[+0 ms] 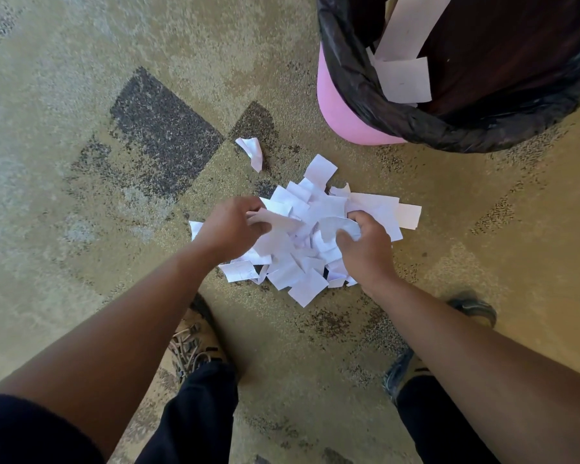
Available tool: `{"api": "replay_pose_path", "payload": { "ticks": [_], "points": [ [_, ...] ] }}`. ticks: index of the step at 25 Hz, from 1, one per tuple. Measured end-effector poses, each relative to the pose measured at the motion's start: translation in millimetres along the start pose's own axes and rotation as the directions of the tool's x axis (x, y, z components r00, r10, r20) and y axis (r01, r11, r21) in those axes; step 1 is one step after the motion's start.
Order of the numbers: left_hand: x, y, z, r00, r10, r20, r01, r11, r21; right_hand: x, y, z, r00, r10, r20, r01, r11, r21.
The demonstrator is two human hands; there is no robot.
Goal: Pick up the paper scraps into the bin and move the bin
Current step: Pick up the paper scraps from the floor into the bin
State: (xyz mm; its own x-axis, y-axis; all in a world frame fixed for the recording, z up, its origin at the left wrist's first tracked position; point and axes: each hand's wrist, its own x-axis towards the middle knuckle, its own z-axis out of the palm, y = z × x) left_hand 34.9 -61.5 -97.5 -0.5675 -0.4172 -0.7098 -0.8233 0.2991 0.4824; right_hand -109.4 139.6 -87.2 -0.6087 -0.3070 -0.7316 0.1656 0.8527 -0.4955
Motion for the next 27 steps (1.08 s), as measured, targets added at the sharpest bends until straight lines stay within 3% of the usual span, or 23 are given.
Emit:
{"api": "replay_pose_path", "payload": {
  "ticks": [5,10,14,19,23,27],
  "points": [
    [-5,11,-14,0.978,-0.174,0.118,0.208,0.889,-0.407,-9,-7,-3,0.989,0.062,0.134,-0.090,0.972,0.217],
    [-17,40,-5,0.975,-0.140,0.173,0.218,0.761,-0.611,-23,-25,-5,0.948,0.060,0.313,-0.217,0.840,0.497],
    [-25,53,-6,0.986,-0.062,0.154,0.153,0.697,-0.701,-34,-38,-16,0.915,0.005,0.402,-0.258,0.776,0.576],
    [-45,71,-15,0.999,-0.002,0.043,0.034,0.653,-0.757,-51,-62,-36,0.921,-0.071,0.383,-0.259,0.626,0.736],
    [-65,99,-35,0.994,0.109,0.031,-0.045,0.632,-0.774,-71,-87,-50,0.964,-0.136,0.228,-0.069,0.699,0.712],
    [-86,149,-73,0.948,0.278,-0.154,-0.306,0.671,-0.675,-87,-114,-84,0.951,-0.302,0.059,0.153,0.630,0.761]
  ]
}}
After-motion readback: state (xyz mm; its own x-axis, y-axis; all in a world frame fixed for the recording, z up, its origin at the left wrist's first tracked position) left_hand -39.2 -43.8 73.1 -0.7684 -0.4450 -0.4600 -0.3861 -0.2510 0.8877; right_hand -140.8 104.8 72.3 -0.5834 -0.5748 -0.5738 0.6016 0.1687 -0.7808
